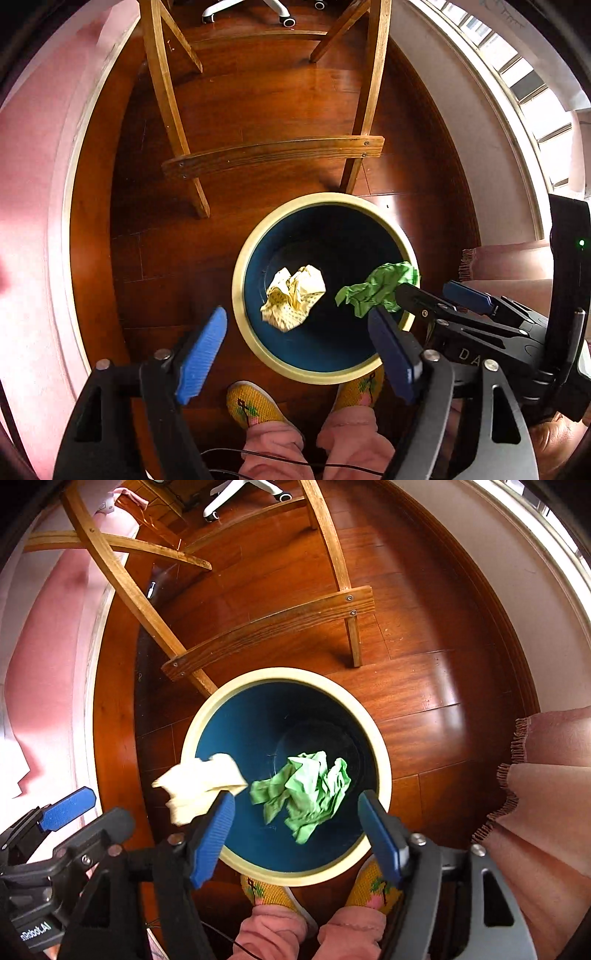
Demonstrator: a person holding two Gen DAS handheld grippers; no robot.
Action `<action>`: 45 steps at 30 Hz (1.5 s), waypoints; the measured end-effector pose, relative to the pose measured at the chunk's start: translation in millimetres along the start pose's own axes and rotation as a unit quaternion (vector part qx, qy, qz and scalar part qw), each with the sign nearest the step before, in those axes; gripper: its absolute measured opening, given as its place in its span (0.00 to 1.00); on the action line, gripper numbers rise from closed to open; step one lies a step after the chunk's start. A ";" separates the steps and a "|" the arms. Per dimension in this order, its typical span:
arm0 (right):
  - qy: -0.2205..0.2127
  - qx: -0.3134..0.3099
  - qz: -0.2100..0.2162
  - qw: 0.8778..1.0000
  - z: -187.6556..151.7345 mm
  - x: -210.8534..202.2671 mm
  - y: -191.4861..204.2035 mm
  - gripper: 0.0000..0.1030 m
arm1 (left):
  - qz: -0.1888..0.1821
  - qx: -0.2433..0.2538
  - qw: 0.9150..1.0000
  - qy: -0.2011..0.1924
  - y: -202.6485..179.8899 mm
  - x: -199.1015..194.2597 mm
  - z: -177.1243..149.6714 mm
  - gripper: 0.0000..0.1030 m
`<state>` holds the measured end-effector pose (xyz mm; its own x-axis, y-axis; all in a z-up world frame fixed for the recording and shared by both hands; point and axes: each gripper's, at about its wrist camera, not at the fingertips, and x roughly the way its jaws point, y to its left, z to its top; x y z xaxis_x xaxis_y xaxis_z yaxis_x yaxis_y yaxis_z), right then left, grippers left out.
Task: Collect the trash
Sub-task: 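Carry both wrappers over the bin and open both tools to drop them, then raise both tools back toward the table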
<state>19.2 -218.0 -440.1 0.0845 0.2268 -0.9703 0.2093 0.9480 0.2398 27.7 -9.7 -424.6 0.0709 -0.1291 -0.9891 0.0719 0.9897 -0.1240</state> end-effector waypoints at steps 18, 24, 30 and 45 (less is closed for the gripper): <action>-0.020 0.049 0.000 0.999 -13.7 -59.5 -2.0 0.70 | 0.000 -0.006 0.999 -0.032 -7.6 -76.2 0.1 0.98; -0.023 0.063 0.009 0.998 -16.9 -122.4 12.8 0.70 | 0.012 -0.001 0.998 -0.065 -14.6 -152.3 -0.1 0.98; -0.030 0.026 0.019 0.999 -20.0 -205.8 39.4 0.70 | 0.036 0.002 0.994 -0.100 -25.7 -240.5 4.3 0.98; -0.138 -0.103 0.050 0.984 1.7 -385.2 90.5 0.70 | 0.067 -0.031 0.979 -0.192 -50.6 -426.4 21.5 0.97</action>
<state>7.2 -220.0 -44.6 0.3611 0.2791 -0.8898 -0.0132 0.9556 0.2944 15.2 -6.1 5.1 0.4459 -0.0006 -0.8951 -0.0232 0.9997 -0.0122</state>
